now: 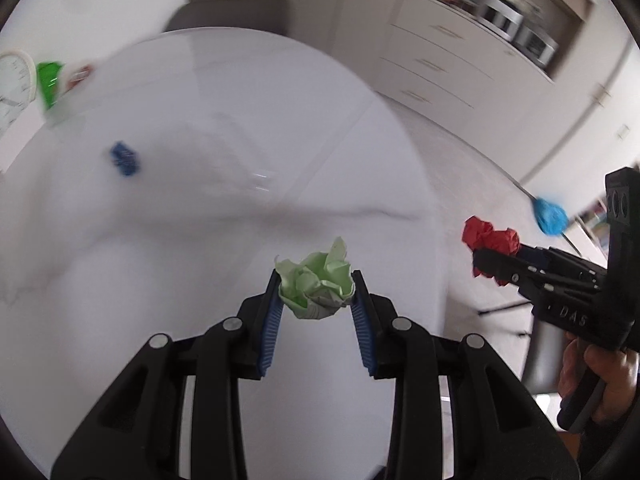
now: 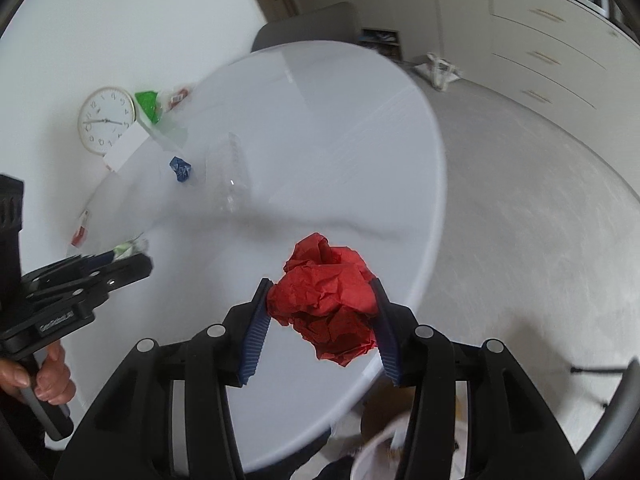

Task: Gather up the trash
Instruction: 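Carry both papers over the wastebasket and open both tools, then move both open tools back over the table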

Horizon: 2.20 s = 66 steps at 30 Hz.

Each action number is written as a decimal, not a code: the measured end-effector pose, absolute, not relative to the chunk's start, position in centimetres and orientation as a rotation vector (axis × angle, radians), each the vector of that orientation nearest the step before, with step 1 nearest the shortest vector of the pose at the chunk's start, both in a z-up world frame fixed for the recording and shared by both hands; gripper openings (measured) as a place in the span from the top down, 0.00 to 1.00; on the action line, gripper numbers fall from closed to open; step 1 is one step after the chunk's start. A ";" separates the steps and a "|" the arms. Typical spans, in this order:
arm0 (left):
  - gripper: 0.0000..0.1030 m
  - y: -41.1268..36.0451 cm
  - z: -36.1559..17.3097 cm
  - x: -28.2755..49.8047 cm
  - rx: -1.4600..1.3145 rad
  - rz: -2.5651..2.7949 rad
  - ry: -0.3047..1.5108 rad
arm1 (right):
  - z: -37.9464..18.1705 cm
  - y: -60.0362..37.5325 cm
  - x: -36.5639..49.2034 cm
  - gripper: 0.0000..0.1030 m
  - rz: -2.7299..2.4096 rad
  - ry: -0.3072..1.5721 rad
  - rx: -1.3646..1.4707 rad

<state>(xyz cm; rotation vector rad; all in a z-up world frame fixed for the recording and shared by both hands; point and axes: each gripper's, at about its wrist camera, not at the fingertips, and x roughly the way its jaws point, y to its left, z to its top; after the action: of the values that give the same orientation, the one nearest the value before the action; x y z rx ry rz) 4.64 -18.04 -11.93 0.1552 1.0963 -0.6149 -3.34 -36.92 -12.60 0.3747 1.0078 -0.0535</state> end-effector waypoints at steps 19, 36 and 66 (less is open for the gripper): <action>0.68 -25.3 -9.1 -6.1 0.291 -0.792 1.032 | -12.8 -40.9 -18.0 0.52 -0.189 1.006 0.399; 0.68 -29.5 -14.0 -13.2 0.560 -1.067 1.066 | -34.7 -40.1 -25.4 0.16 -0.359 1.388 0.554; 0.08 -37.0 -23.6 -22.2 0.818 -1.258 1.244 | -26.1 -45.2 -38.9 0.03 -0.688 1.225 0.606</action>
<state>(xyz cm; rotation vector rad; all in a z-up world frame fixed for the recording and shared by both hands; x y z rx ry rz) -22.19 -36.95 -23.56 0.8175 1.2441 -1.2580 -38.95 -45.24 -26.14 0.6062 1.2254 -0.6875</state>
